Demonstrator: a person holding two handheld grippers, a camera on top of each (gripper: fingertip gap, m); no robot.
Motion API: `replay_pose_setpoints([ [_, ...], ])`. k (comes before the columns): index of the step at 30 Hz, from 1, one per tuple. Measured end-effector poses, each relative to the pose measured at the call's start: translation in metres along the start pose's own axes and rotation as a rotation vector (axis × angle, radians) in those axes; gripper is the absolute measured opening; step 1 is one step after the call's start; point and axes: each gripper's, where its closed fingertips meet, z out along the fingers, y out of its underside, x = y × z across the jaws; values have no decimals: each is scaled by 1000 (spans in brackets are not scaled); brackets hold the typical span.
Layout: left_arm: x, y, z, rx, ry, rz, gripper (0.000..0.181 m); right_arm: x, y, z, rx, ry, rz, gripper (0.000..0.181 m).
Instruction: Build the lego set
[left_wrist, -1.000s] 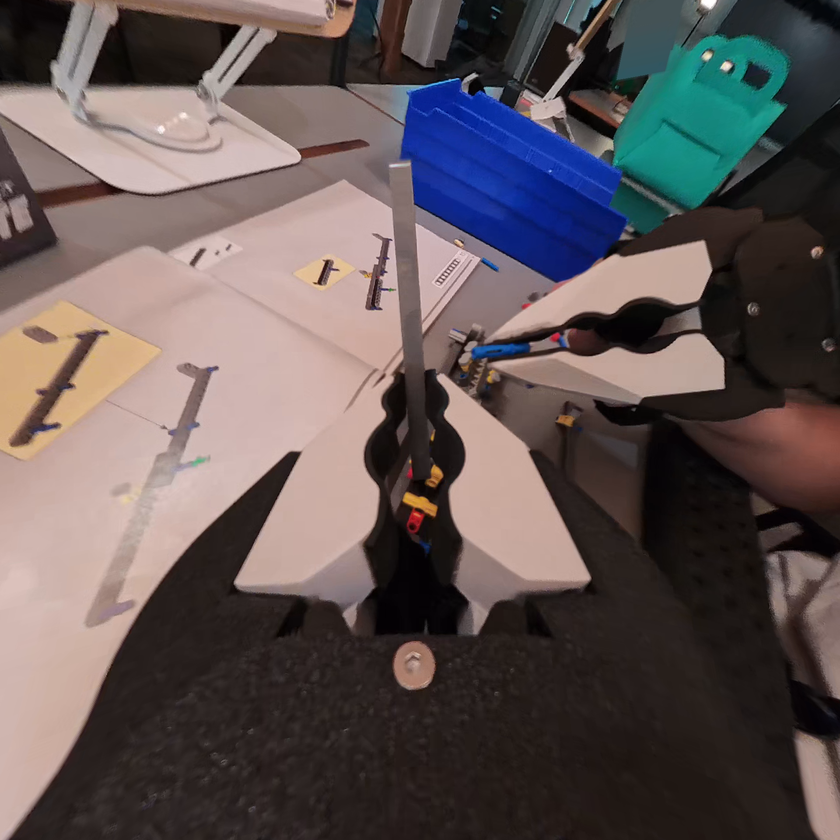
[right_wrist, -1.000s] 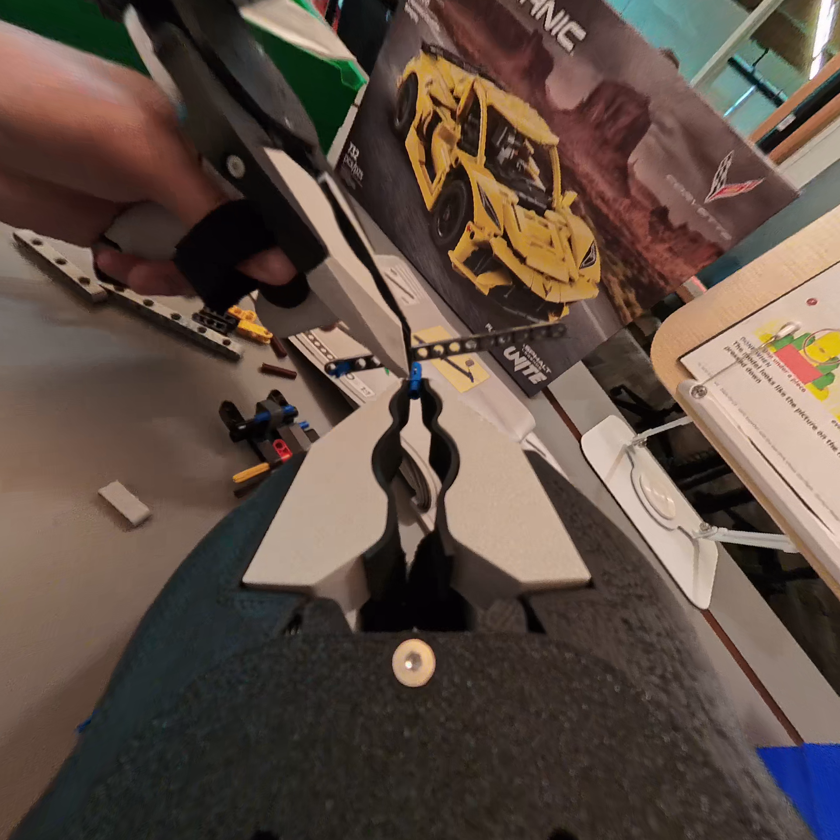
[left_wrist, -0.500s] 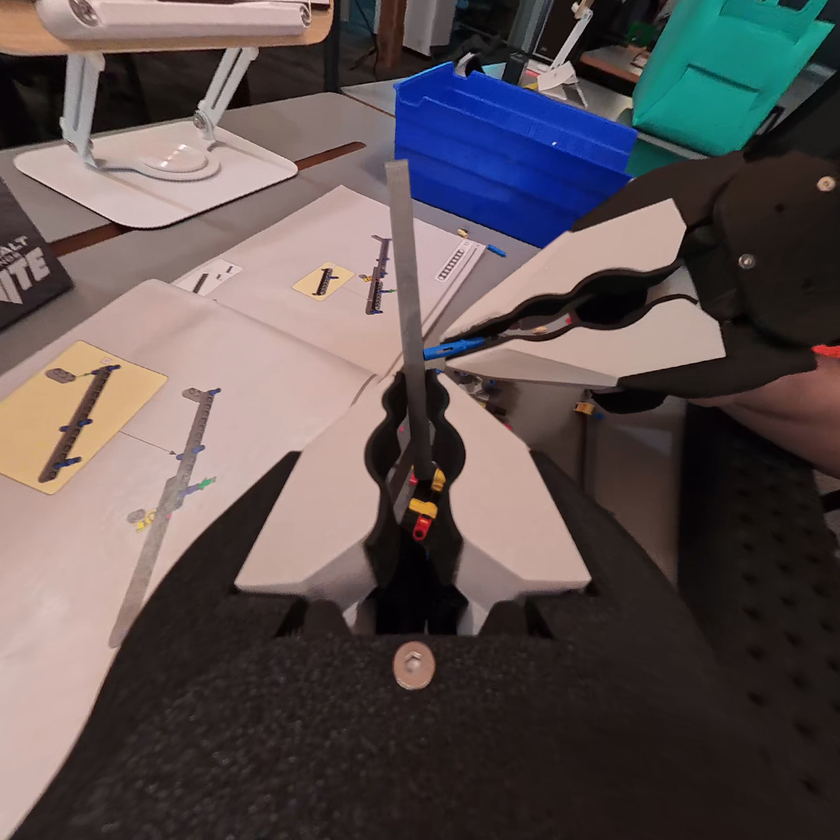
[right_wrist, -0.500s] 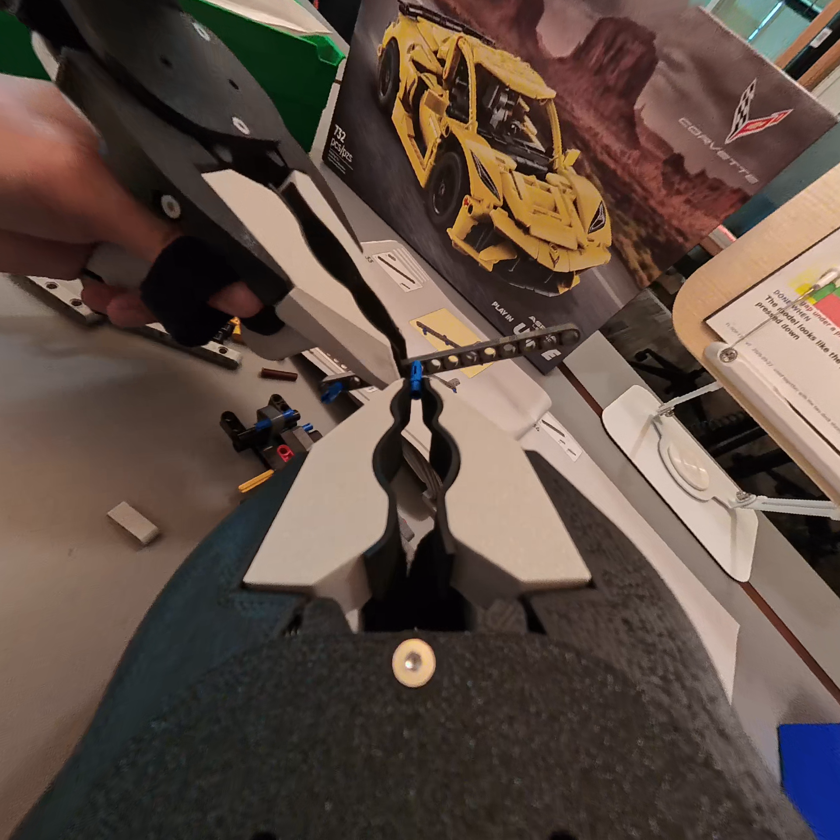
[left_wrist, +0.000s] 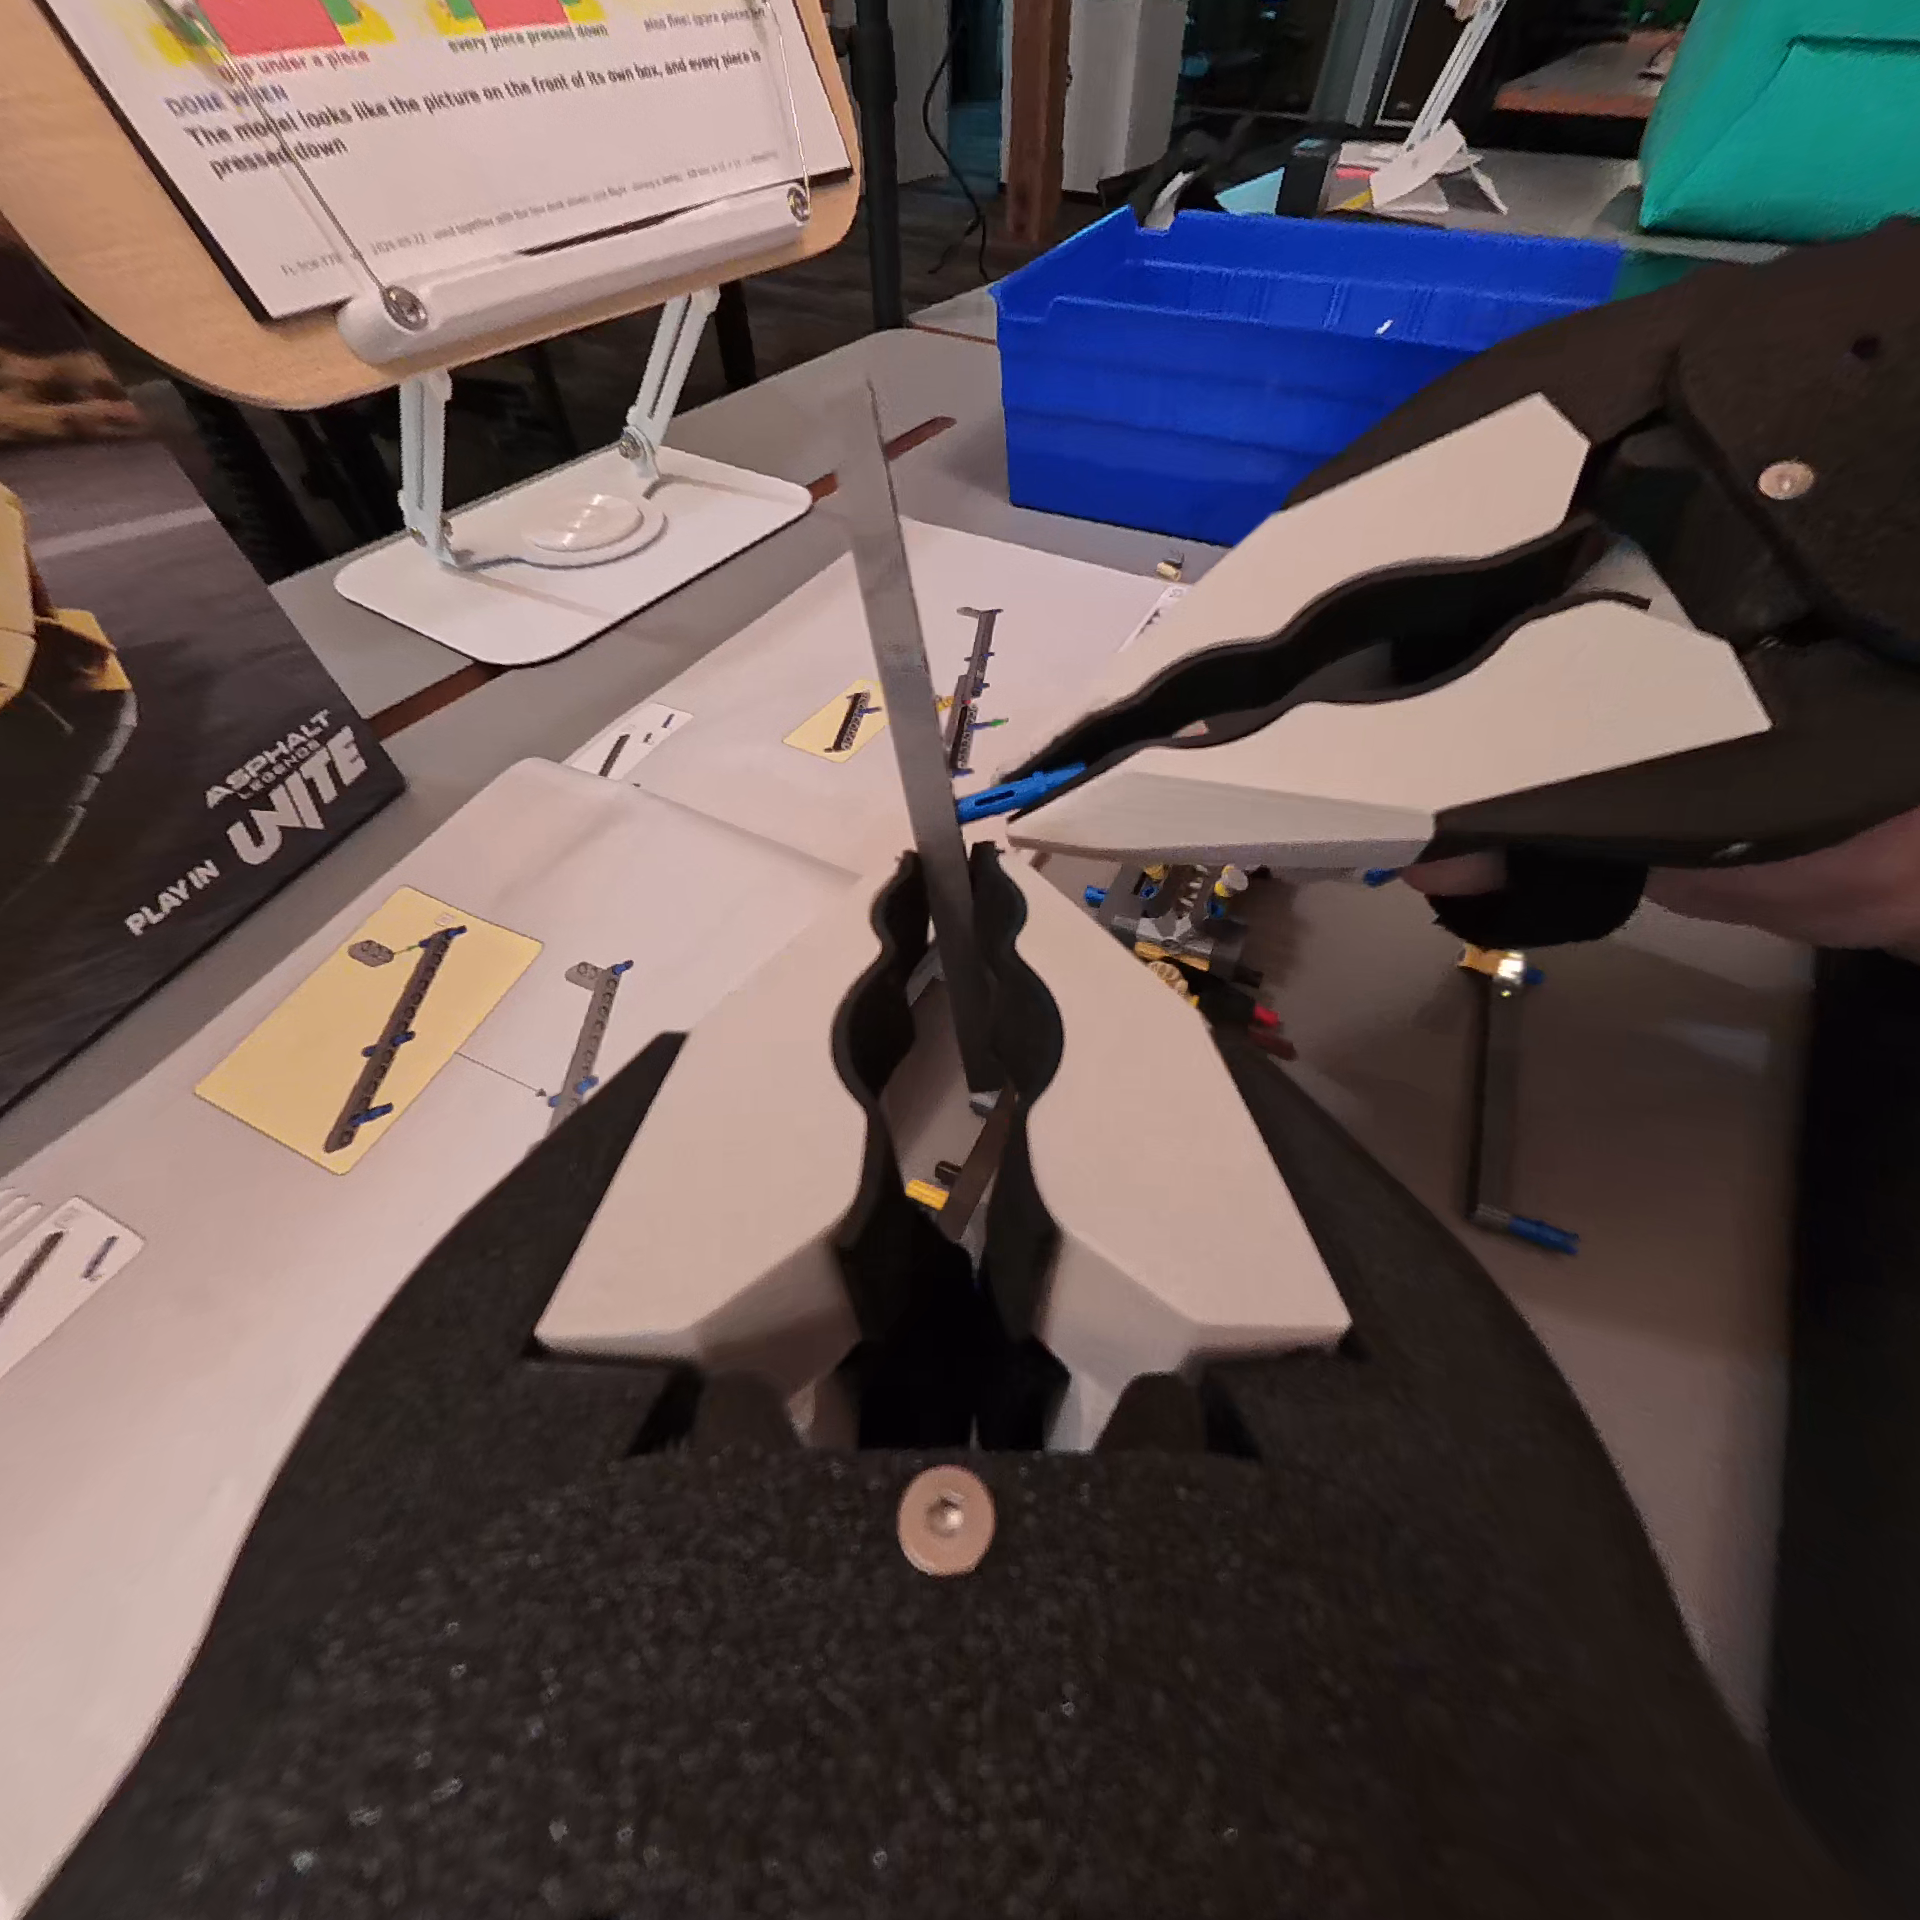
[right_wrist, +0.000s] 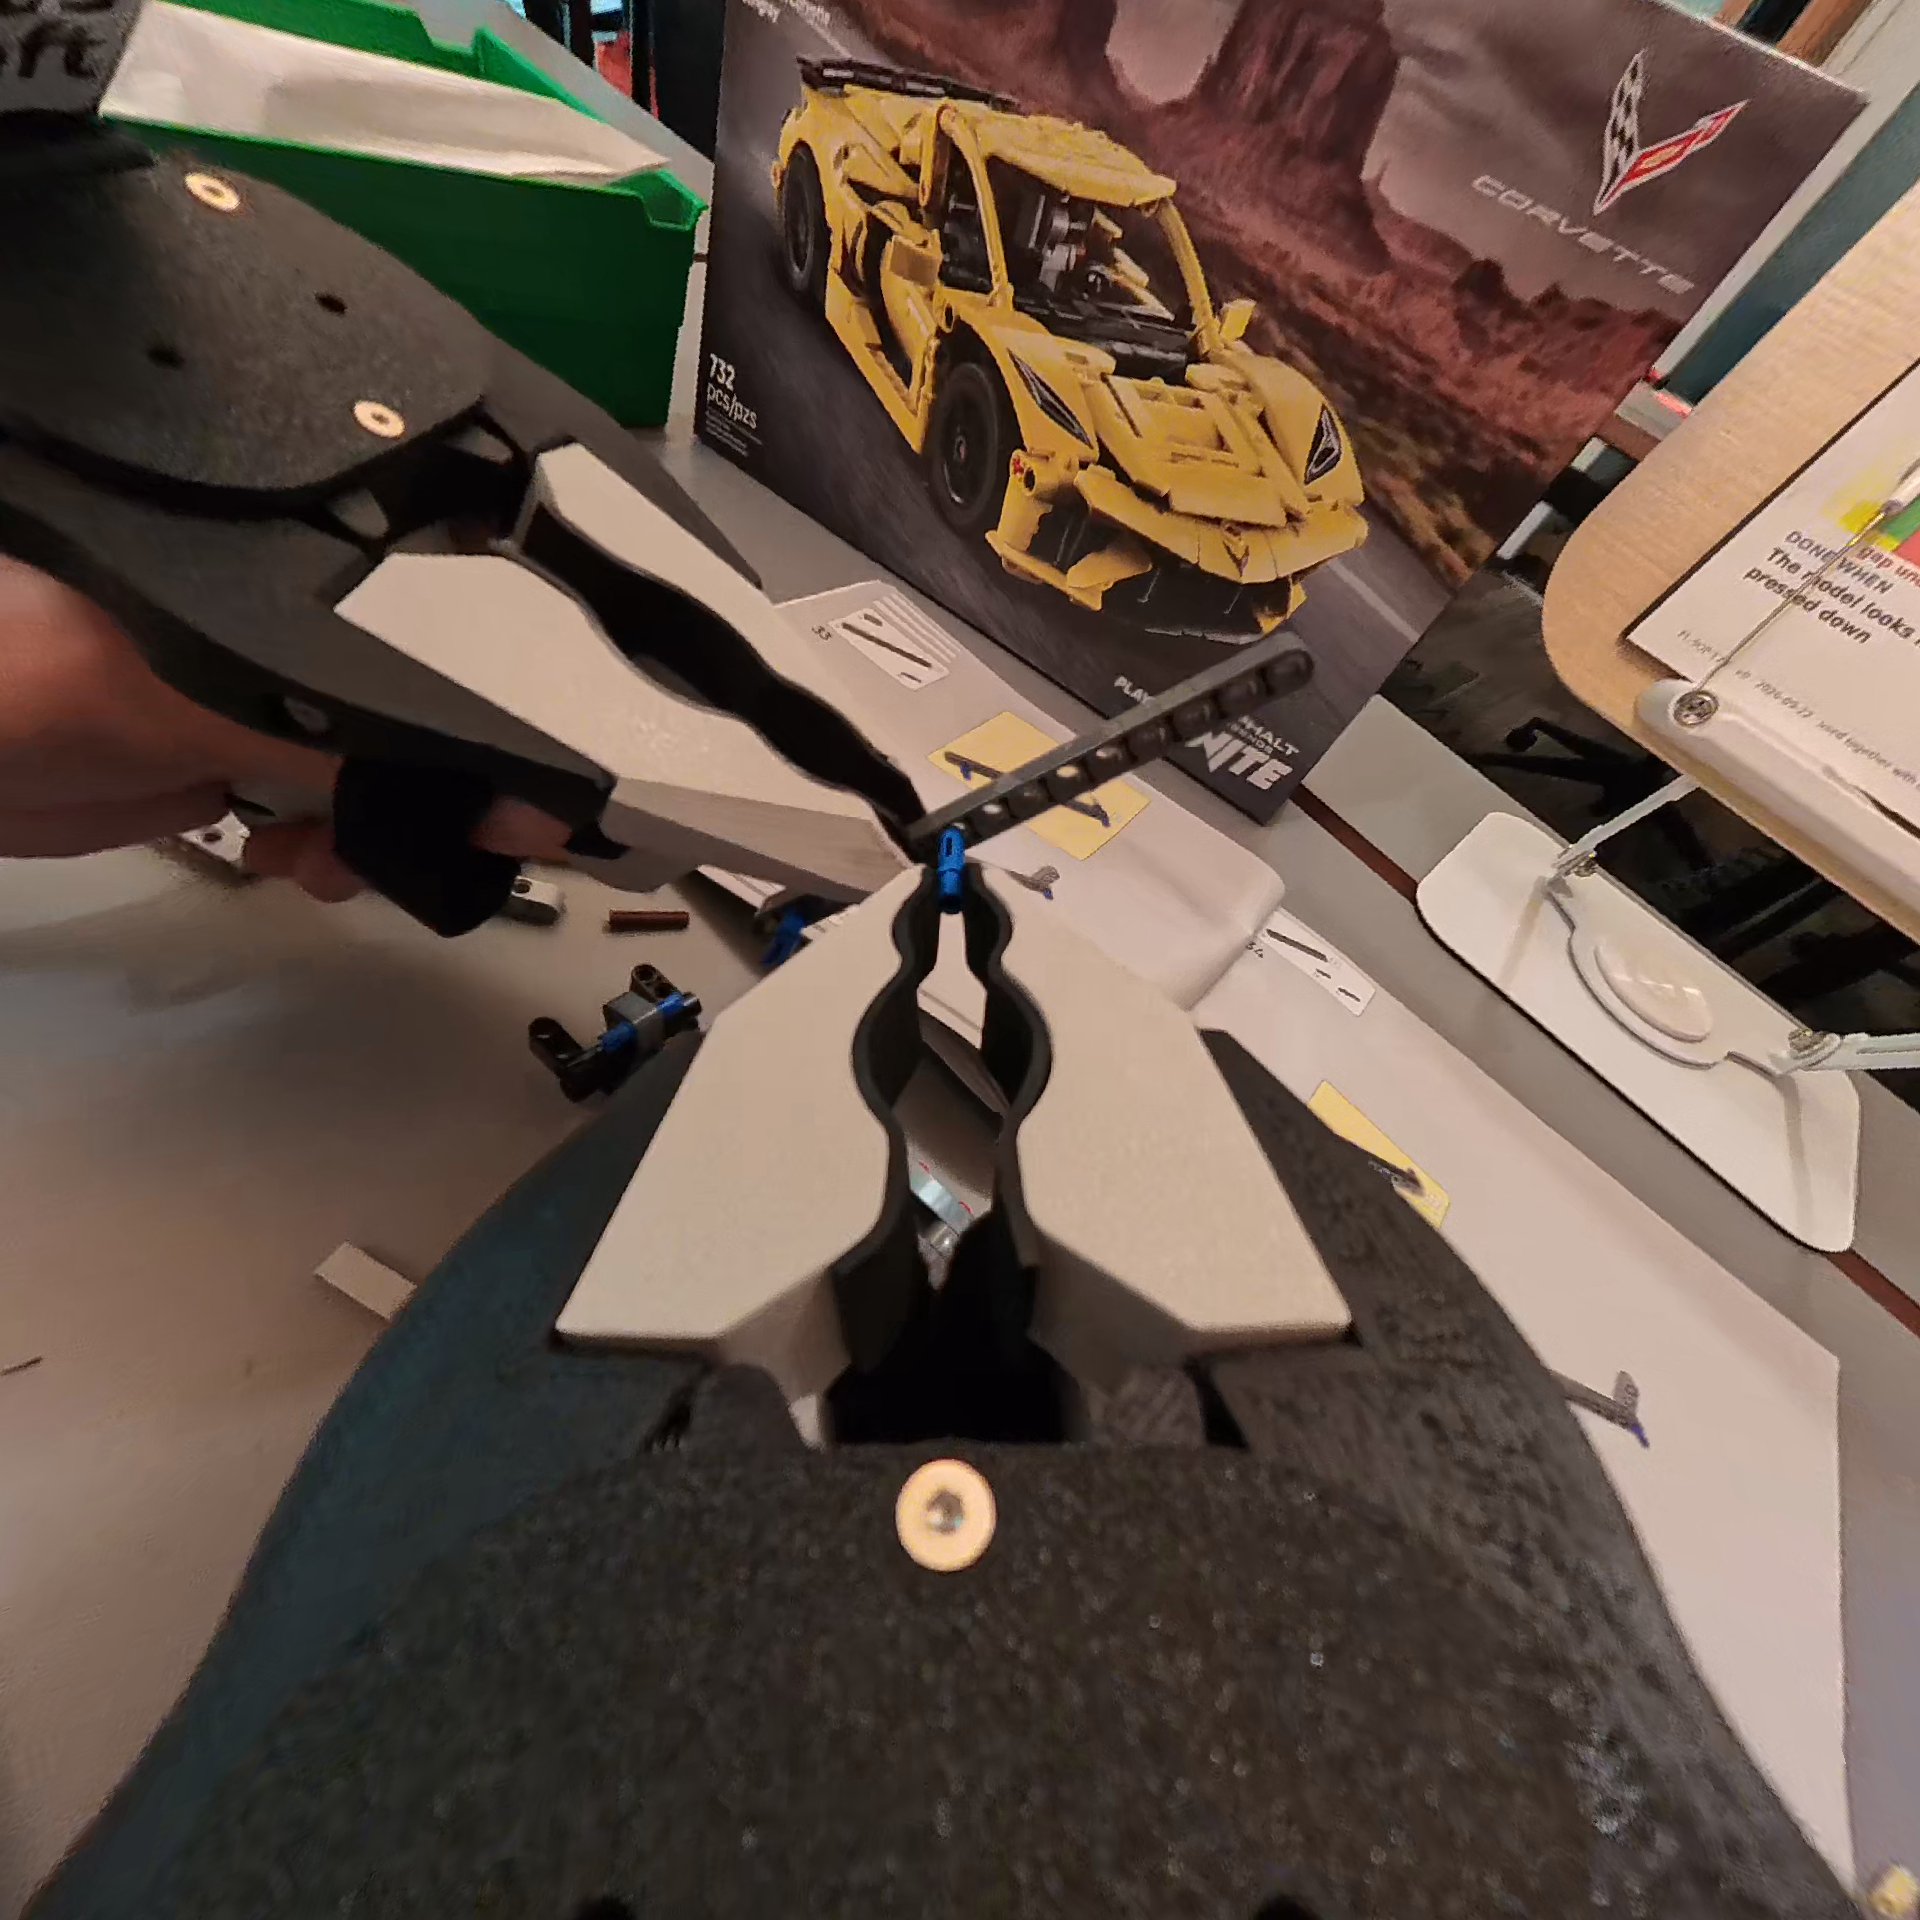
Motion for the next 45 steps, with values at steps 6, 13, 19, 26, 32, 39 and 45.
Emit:
replay_pose_setpoints([
  [6,-1,-1,1,4,-74,108,8,1,0,-1,19,-33,83,3],
  [13,0,-5,-2,24,-78,171,8,-1,-4,-3,70,-131,256,2],
  [19,0,-4,-1,19,-94,208,7,0,-2,-3,64,-104,166,2],
  [26,3,-9,-3,54,-85,216,8,0,-7,-7,88,-49,45,3],
  [32,1,-17,-8,78,-164,343,8,-2,-16,-11,194,-386,655,2],
  [39,4,-23,-8,105,-229,397,8,-4,-21,-11,247,-422,795,2],
  [45,6,-24,-8,121,-189,353,8,-2,-22,-12,248,-343,641,3],
])
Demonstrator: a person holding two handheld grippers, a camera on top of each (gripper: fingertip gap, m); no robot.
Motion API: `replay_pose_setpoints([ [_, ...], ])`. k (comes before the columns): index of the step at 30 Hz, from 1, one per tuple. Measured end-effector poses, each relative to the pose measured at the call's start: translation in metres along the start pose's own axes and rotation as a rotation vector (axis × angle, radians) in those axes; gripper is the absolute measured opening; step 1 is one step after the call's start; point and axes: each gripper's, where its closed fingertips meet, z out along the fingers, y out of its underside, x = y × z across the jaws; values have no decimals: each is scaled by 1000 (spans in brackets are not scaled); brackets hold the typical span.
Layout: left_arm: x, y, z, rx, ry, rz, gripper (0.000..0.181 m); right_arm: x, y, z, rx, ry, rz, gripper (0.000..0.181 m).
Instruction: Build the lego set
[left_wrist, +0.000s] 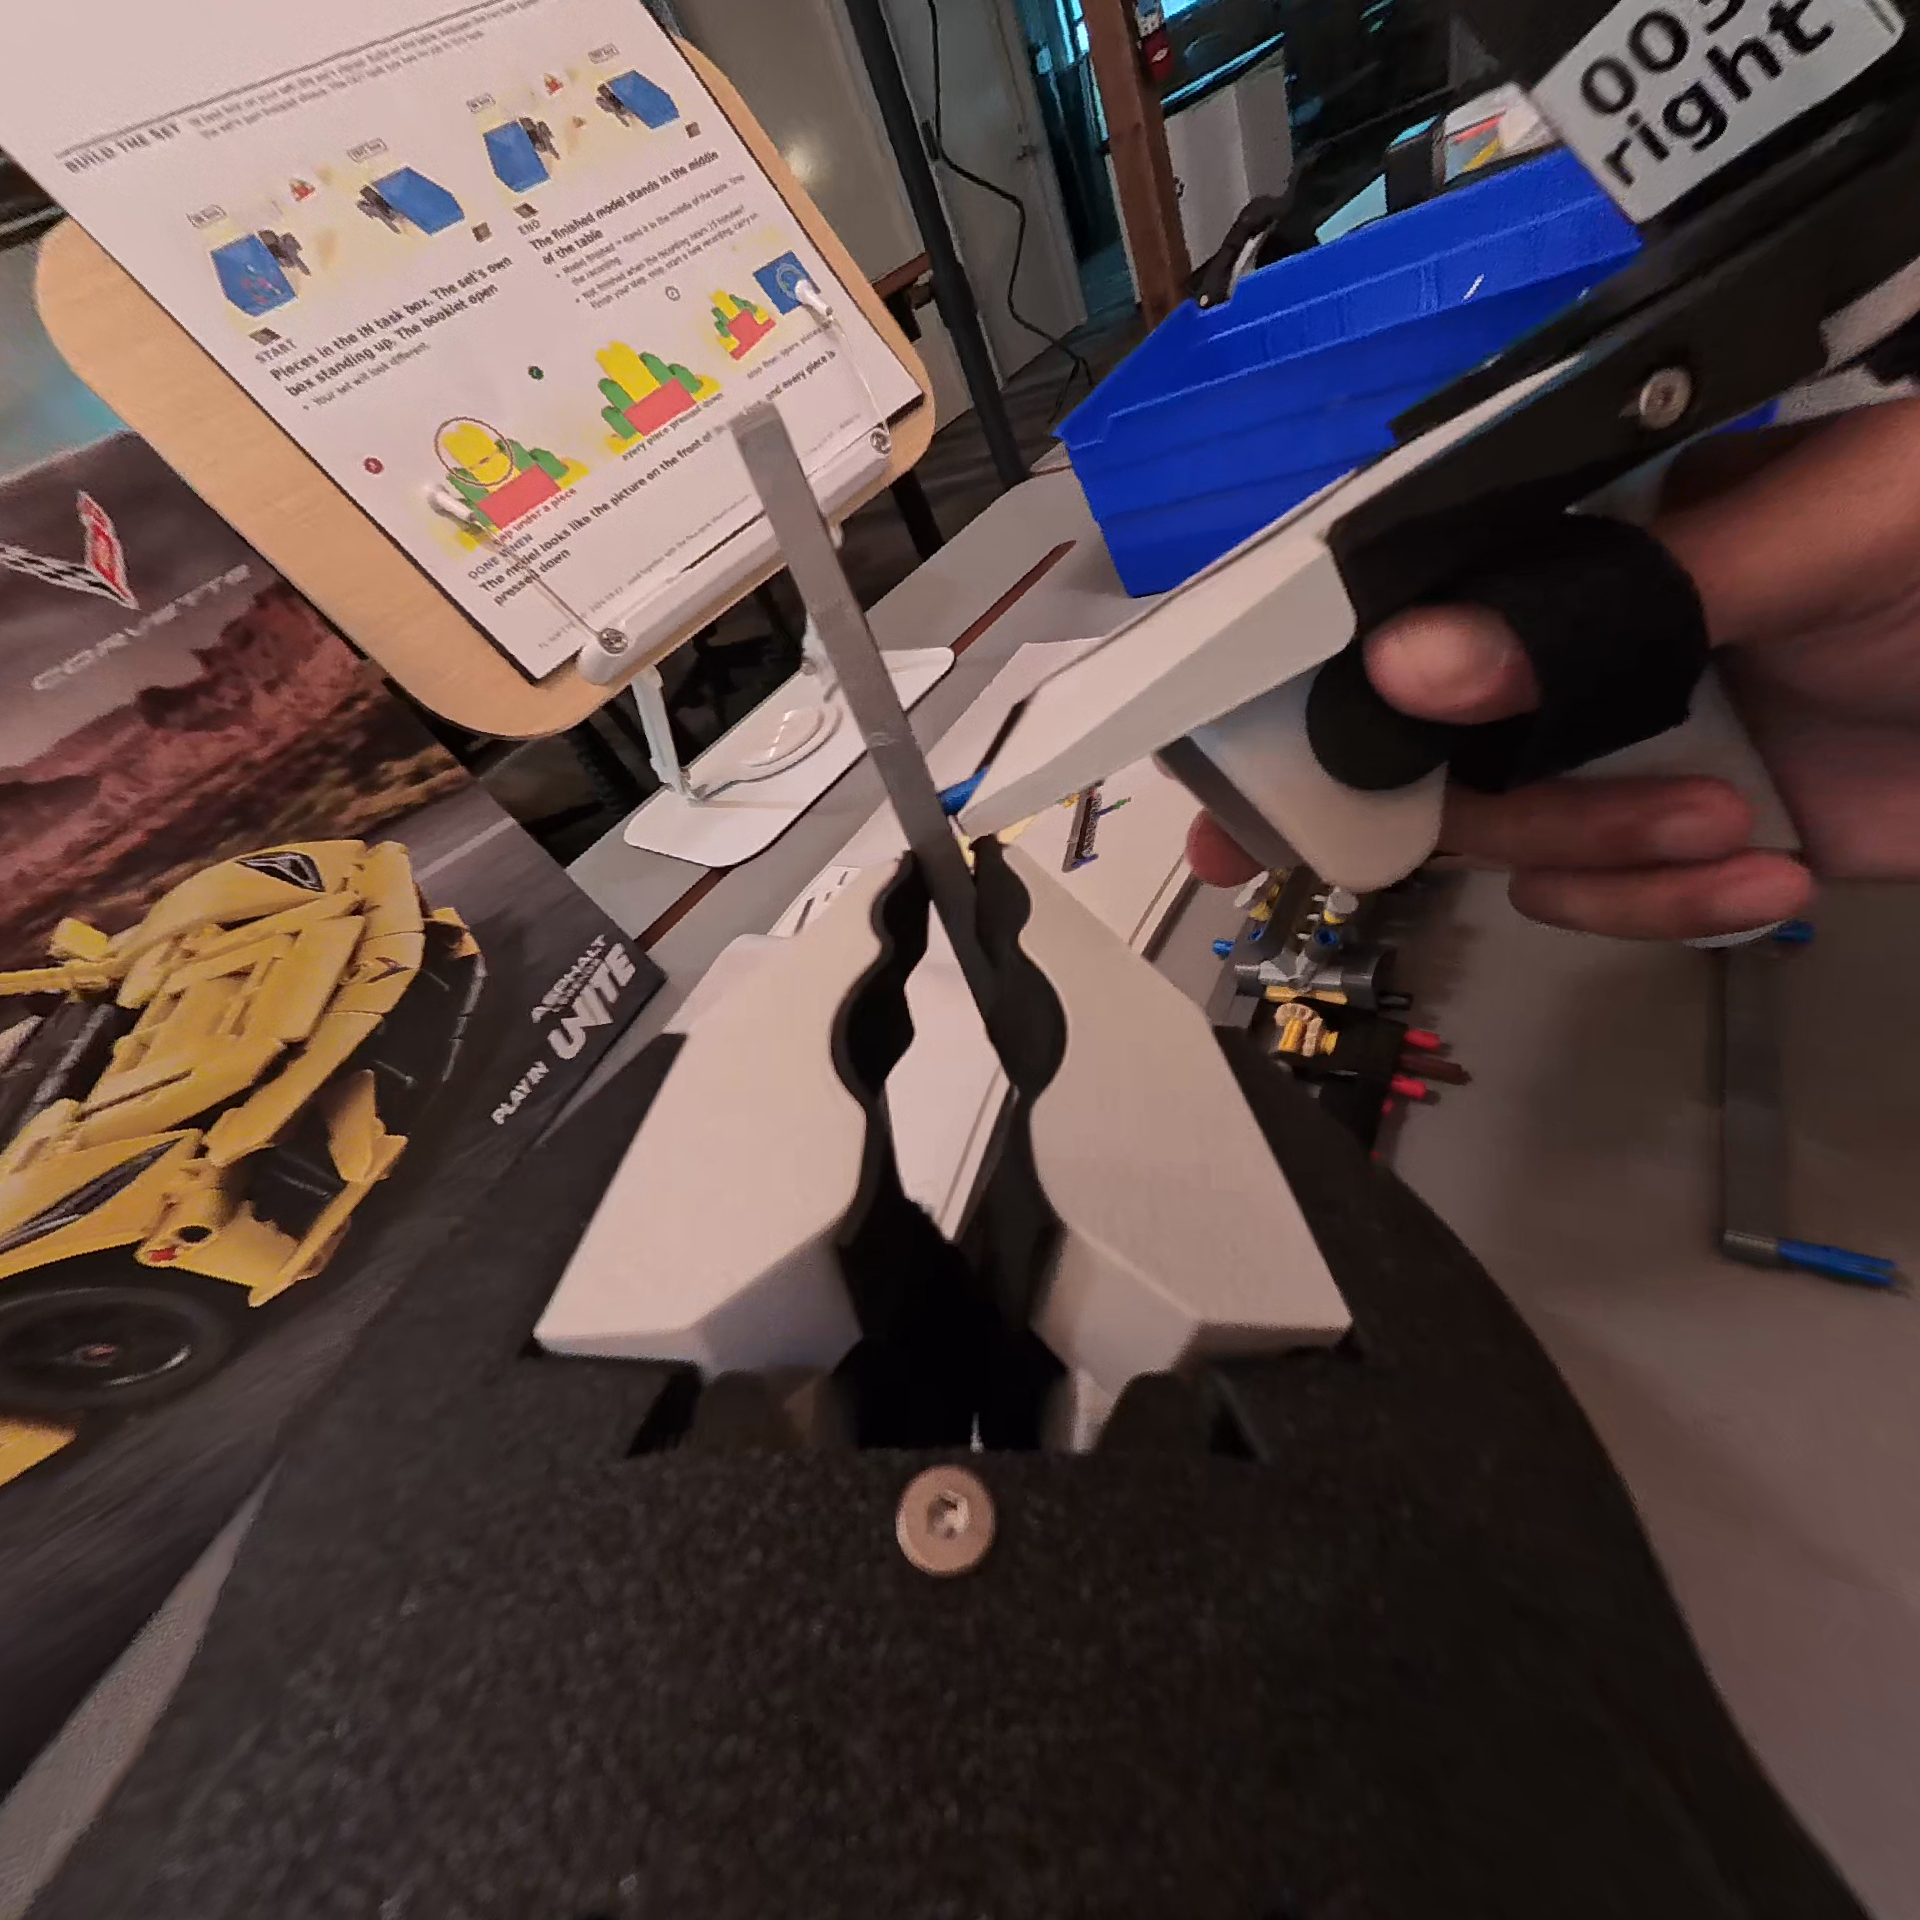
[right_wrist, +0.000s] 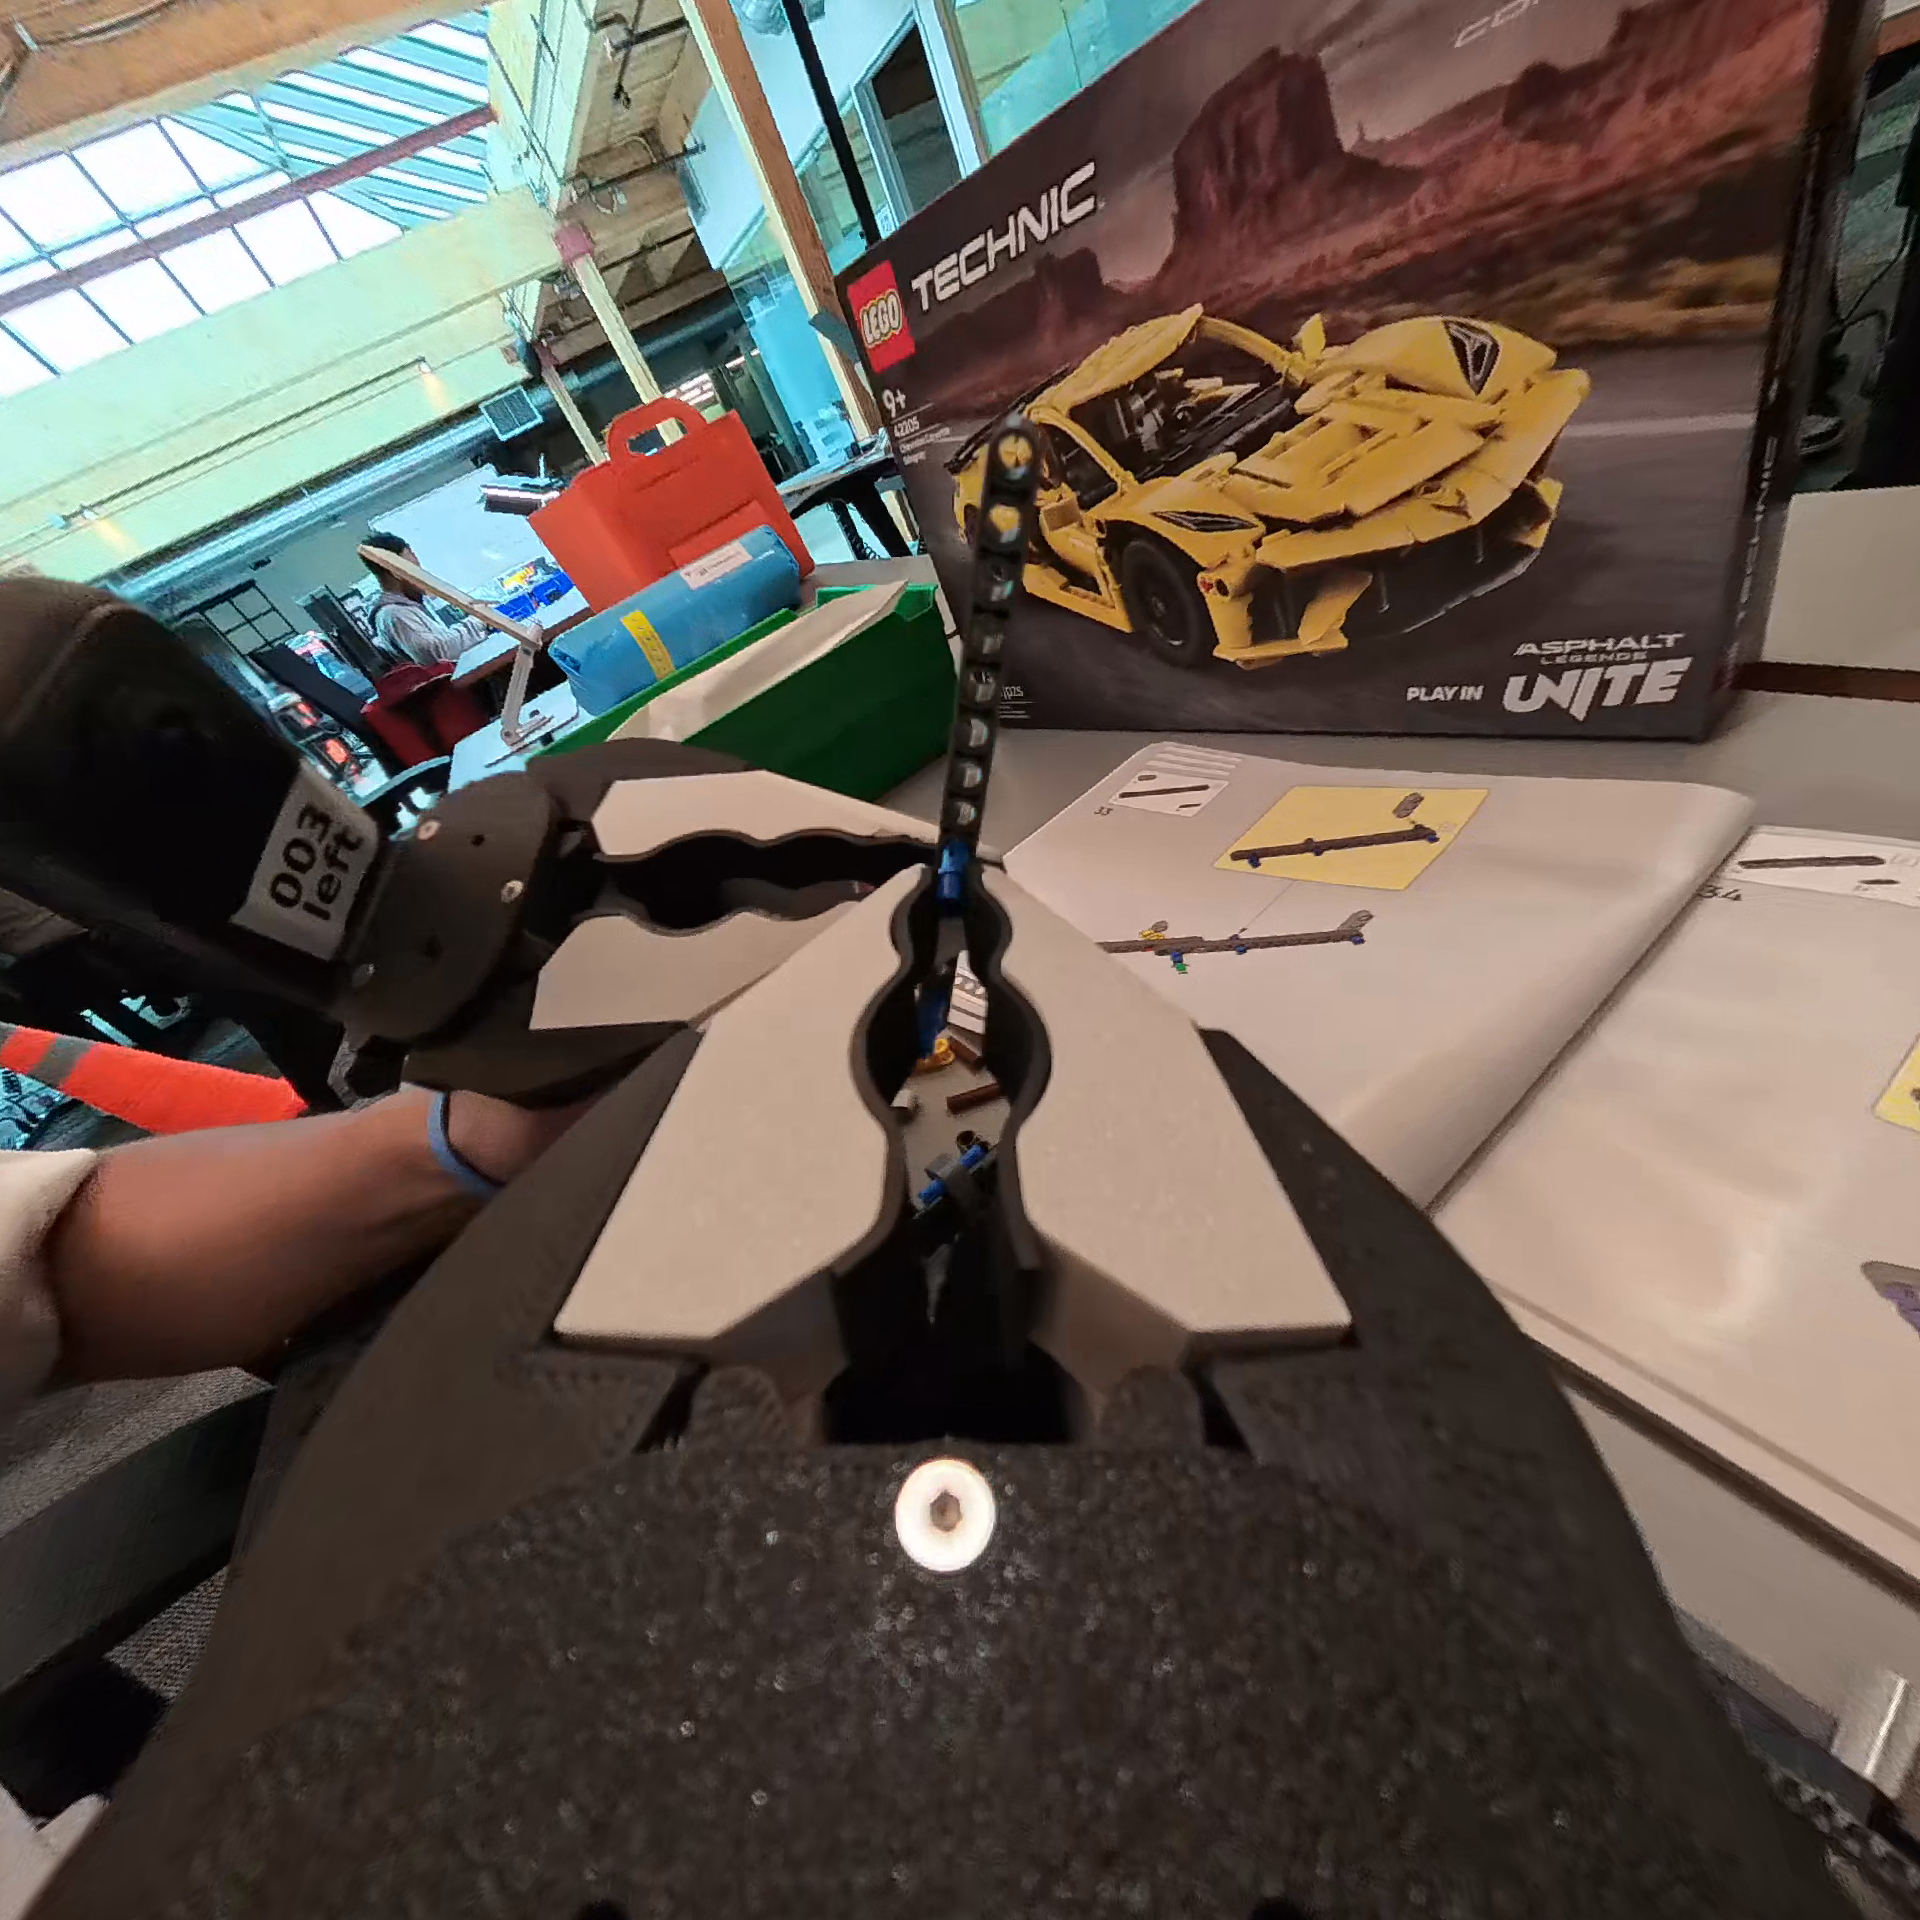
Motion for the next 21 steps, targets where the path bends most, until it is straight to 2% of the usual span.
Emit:
replay_pose_setpoints([
  [4,3,-2,1,49,154,-231,8,0,-1,-1,-26,-19,-91,6],
  [6,5,-2,0,54,236,-340,7,-6,1,-6,-61,-87,-164,17],
  [8,7,-14,-9,133,318,-407,7,-9,0,-14,-65,-162,-184,34],
  [11,18,-29,-19,186,467,-489,7,-19,-2,-21,-49,-268,-190,41],
  [14,32,-30,-23,173,552,-482,7,-35,-15,-29,31,-366,-200,37],
  [16,39,-30,-23,163,576,-470,7,-40,-12,-31,9,-406,-202,33],
  [21,47,-32,-24,157,605,-467,7,-39,-8,-33,-2,-406,-218,20],
])
